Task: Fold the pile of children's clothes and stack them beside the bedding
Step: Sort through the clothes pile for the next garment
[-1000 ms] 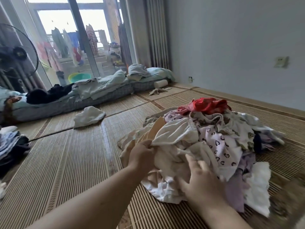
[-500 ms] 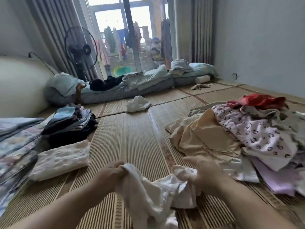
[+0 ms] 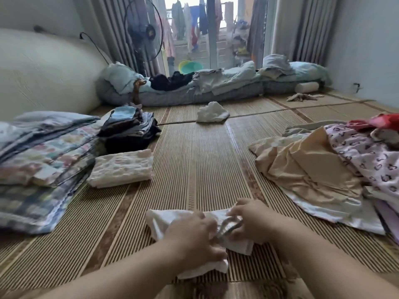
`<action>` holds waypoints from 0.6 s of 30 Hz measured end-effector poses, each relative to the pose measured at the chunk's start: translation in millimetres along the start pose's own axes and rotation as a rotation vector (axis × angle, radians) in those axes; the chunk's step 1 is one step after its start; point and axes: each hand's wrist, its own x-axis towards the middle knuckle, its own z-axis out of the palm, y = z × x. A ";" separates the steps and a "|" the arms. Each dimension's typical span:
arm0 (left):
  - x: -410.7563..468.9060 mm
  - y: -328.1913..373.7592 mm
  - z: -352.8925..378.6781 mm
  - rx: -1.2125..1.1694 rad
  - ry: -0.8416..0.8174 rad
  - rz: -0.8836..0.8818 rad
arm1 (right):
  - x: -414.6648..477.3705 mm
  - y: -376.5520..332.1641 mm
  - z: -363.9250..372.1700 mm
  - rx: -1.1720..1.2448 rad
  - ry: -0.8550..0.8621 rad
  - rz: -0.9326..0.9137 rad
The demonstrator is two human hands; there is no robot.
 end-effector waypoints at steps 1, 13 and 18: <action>3.9 4.2 2.9 0.040 0.005 -0.020 | 0.6 1.7 -0.9 -0.021 -0.014 0.009; -3.0 -78.8 -100.4 -0.435 0.235 -0.248 | -14.5 -10.0 -38.9 -0.066 0.270 0.010; -20.5 -98.9 -204.4 -0.519 0.347 -0.210 | -38.9 -56.4 -121.6 -0.108 0.618 -0.074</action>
